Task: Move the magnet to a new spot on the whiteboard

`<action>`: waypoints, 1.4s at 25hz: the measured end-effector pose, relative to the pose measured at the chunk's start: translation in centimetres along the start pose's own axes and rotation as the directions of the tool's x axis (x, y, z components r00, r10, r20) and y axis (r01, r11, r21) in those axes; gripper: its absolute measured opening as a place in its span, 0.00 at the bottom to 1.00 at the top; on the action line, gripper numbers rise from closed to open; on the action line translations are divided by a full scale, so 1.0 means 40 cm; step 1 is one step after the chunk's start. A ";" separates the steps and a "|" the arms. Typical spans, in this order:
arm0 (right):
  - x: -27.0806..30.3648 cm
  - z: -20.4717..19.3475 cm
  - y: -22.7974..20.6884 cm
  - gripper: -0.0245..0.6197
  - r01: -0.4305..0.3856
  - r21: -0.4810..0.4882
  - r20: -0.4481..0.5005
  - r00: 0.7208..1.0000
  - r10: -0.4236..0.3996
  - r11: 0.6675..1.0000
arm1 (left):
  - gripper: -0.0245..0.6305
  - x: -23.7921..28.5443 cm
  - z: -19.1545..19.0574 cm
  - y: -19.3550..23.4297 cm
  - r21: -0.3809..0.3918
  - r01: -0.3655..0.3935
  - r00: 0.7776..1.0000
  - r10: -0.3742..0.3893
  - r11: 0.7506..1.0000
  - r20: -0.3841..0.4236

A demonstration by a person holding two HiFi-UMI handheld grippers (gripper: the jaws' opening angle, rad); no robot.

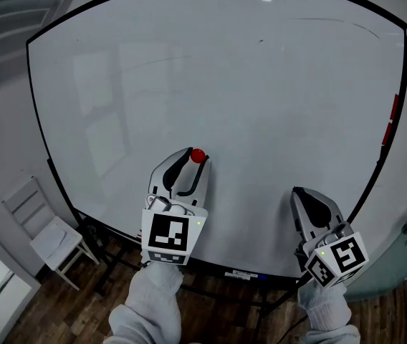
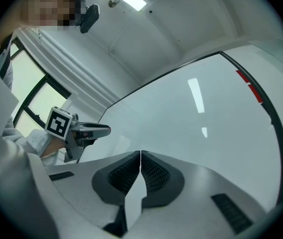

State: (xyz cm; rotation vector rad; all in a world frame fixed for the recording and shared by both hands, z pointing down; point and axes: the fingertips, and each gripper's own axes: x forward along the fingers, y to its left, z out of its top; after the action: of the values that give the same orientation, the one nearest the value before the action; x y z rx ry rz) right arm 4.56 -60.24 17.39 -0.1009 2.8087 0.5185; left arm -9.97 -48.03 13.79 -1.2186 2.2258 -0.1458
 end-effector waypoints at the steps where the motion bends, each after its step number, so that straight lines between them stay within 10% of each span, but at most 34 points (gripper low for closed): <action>1: 0.010 0.000 0.010 0.08 -0.009 0.003 0.003 1.000 0.009 1.000 | 0.23 -0.011 -0.009 0.015 0.005 -0.011 1.000 0.011 1.000 -0.010; 35: 0.187 -0.136 0.209 0.08 -0.123 0.033 -0.076 0.989 0.125 0.992 | 0.23 -0.130 -0.447 0.326 -0.063 -0.155 0.956 0.134 0.986 -0.263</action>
State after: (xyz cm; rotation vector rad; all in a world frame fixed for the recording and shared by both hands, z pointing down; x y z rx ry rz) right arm -5.01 -54.51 22.96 0.0606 2.9116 0.5130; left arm -27.15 -39.58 26.02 -1.1276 2.5617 -0.1628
